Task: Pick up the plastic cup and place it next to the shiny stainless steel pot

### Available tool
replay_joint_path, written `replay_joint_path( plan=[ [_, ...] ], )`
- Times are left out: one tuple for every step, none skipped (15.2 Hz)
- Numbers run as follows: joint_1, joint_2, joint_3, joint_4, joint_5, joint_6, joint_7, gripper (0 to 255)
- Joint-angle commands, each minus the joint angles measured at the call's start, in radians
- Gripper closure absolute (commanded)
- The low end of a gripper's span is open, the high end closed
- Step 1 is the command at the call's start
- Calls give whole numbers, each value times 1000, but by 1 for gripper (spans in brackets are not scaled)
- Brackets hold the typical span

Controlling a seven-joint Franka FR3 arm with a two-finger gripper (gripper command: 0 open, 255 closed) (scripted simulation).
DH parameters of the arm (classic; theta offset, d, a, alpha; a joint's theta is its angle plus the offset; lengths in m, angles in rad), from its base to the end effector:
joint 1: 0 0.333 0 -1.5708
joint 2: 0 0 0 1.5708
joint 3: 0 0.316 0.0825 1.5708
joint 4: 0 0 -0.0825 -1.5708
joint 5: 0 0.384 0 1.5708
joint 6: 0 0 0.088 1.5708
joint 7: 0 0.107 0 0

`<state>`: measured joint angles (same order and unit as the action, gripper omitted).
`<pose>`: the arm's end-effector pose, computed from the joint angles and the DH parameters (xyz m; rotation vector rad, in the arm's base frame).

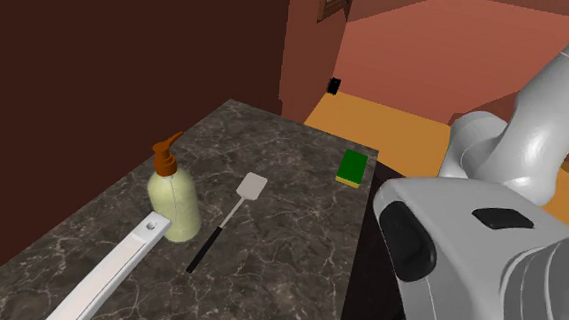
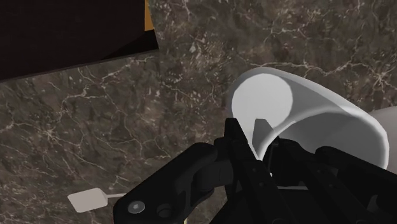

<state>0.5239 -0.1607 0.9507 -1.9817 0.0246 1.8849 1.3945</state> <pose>0.0299 0.5305 0.5051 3.1183 0.1032 0.1652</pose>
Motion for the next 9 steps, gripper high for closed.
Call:
replay_joint_path(
  plan=[
    [-1, 6, 4, -21, -5, 26, 5, 255],
    [-1, 10, 6, -32, -8, 39, 8, 255],
    [-1, 14, 9, -43, -11, 52, 12, 255],
    [-1, 19, 11, -53, -15, 66, 16, 255],
    [-2, 24, 14, -64, -19, 79, 20, 255],
    [-2, 29, 17, -74, -24, 92, 24, 255],
    [-3, 35, 20, -84, -28, 105, 29, 255],
    [-3, 41, 23, -93, -34, 118, 34, 255],
    [-4, 47, 26, -103, -39, 131, 39, 255]
  ],
)
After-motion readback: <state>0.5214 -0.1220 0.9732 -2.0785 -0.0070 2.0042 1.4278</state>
